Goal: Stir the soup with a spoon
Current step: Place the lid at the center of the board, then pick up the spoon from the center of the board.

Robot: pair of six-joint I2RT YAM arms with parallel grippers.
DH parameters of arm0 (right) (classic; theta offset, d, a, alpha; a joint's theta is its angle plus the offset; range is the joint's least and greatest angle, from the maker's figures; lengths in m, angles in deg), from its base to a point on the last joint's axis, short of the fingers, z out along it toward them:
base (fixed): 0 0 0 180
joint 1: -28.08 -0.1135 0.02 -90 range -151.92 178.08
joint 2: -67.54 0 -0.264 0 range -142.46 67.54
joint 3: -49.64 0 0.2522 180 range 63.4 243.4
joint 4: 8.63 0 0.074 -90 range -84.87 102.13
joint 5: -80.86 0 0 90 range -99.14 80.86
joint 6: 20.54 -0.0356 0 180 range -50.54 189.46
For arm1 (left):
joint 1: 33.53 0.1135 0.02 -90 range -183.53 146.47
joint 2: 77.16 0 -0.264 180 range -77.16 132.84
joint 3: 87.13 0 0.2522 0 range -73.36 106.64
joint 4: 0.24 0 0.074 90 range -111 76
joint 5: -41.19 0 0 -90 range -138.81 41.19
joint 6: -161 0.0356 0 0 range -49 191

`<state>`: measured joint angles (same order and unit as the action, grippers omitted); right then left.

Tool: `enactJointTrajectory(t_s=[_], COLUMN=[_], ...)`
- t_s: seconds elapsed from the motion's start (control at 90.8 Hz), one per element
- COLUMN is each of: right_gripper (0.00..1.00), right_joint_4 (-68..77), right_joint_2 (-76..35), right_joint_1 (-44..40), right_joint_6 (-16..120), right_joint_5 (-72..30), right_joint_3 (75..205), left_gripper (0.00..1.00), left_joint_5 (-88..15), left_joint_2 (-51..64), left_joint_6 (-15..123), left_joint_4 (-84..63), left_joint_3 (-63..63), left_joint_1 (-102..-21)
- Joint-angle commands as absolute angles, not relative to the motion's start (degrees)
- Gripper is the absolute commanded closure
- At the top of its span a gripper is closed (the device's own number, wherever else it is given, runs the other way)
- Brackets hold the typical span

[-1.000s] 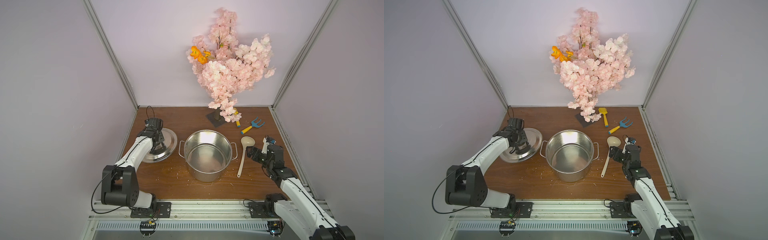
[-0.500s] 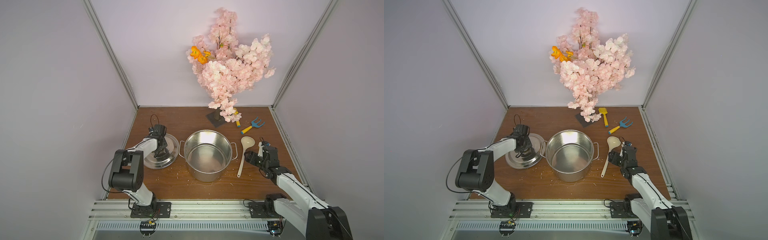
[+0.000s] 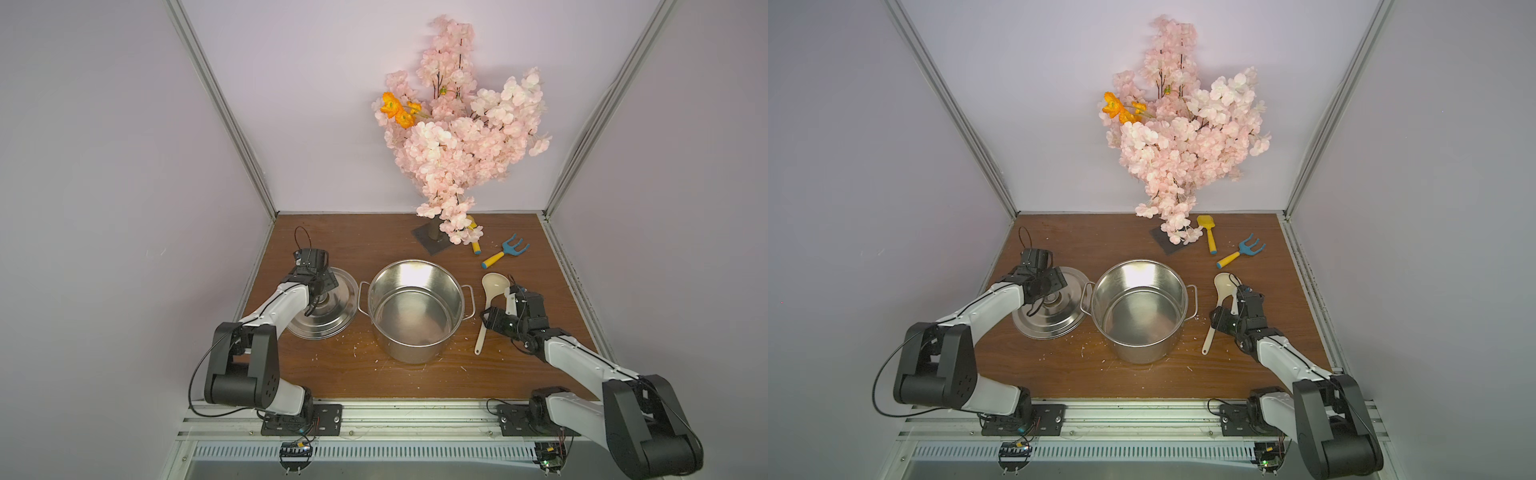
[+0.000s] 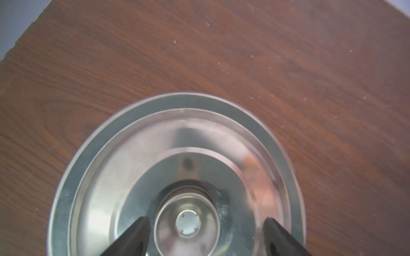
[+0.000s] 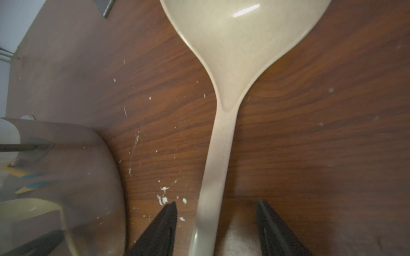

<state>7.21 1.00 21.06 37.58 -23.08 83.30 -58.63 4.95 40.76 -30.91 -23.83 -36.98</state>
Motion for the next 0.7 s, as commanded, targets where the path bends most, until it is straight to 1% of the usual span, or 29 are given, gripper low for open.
enactJointTrajectory(t_s=[0.0, 0.275, 0.418, 0.561, 0.694], right_gripper=[0.45, 0.65, 0.81, 1.0, 1.0], right_joint_4=[5.49, 4.06, 4.0, 4.35, 7.38], right_joint_2=[-1.22, -6.61, -7.86, -6.71, -1.18], right_joint_1=[20.7, 20.7, 20.7, 20.7, 20.7], right_joint_6=[38.25, 38.24, 38.48, 38.36, 38.34], right_joint_5=[-24.39, -24.2, -24.55, -25.09, -23.81], right_joint_3=[83.67, 84.29, 85.36, 86.19, 87.3], left_gripper=[0.17, 0.19, 0.22, 0.24, 0.27], left_joint_5=[-55.99, -46.81, -44.11, -42.63, -40.39], left_joint_2=[-0.16, -12.47, -16.51, -17.89, -18.75], left_joint_6=[40.34, 40.47, 40.09, 39.45, 38.0], left_joint_4=[-33.89, -37.24, -39.74, -41.23, -41.3], left_joint_3=[-24.74, -25.81, -25.1, -23.64, -22.24], left_joint_1=[-36.26, -36.39, -38.13, -42.89, -46.67])
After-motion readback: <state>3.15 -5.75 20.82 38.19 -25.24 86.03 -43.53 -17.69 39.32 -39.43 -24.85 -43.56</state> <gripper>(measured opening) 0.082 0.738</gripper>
